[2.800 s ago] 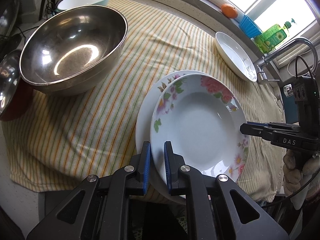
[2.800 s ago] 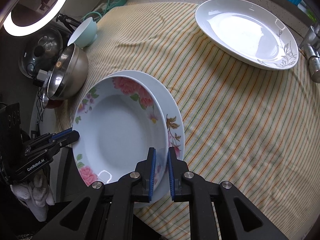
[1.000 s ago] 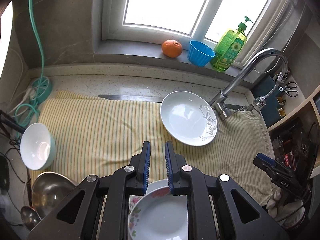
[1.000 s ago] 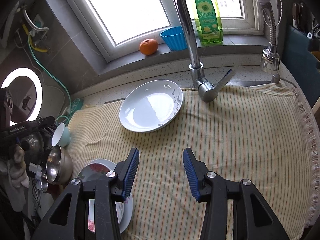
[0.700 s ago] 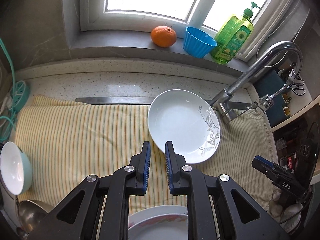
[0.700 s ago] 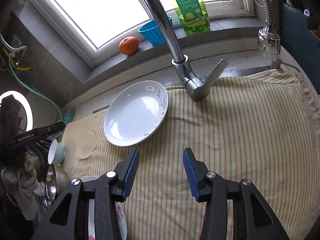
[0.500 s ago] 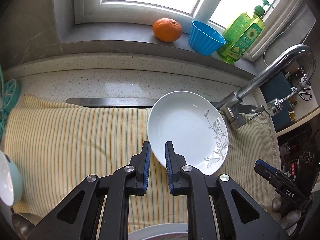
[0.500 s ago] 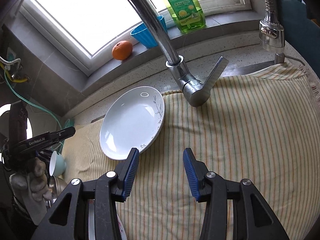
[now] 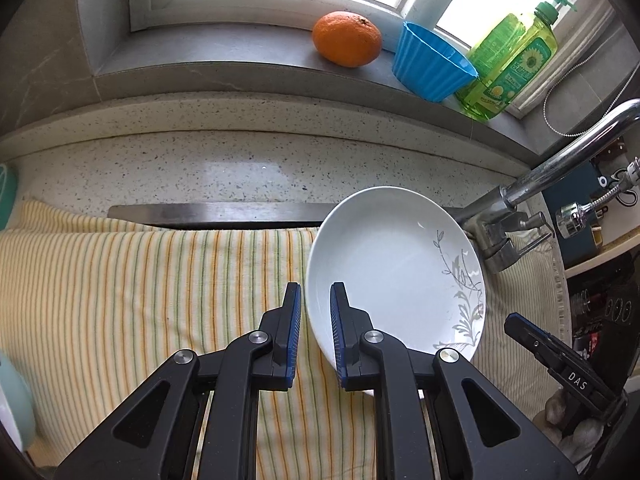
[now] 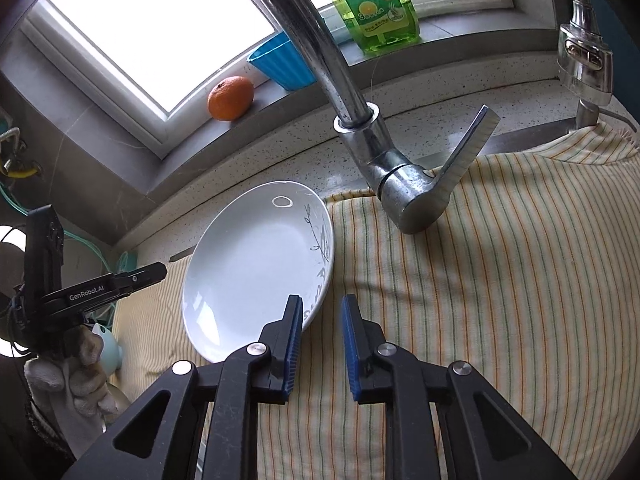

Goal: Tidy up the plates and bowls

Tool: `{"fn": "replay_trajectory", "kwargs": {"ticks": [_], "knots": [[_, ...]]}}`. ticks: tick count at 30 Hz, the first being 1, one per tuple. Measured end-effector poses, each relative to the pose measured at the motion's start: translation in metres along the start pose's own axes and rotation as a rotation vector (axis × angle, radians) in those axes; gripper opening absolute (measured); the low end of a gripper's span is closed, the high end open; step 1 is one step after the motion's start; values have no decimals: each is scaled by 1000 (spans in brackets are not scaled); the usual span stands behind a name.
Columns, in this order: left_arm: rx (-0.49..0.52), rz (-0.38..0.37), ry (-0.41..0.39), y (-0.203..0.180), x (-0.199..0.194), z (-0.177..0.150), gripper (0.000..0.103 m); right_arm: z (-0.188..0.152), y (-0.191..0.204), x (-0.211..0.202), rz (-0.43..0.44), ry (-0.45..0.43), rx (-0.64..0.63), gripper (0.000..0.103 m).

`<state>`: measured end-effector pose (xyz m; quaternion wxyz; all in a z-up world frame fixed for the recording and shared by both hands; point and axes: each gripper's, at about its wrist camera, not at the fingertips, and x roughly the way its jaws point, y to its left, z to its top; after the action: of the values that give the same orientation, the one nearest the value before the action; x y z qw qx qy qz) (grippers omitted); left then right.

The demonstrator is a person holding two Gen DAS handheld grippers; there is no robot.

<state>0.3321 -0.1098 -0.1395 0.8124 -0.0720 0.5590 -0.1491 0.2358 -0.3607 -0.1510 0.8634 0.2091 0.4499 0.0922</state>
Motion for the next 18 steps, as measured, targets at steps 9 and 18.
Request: {"fn": "replay_trajectory", "kwargs": {"ticks": [9, 18], "knots": [[15, 0, 31, -3, 23, 15, 13, 13, -10, 18, 16, 7, 53, 16], [19, 17, 35, -2, 36, 23, 13, 17, -7, 33, -6, 27, 42, 15]]}}
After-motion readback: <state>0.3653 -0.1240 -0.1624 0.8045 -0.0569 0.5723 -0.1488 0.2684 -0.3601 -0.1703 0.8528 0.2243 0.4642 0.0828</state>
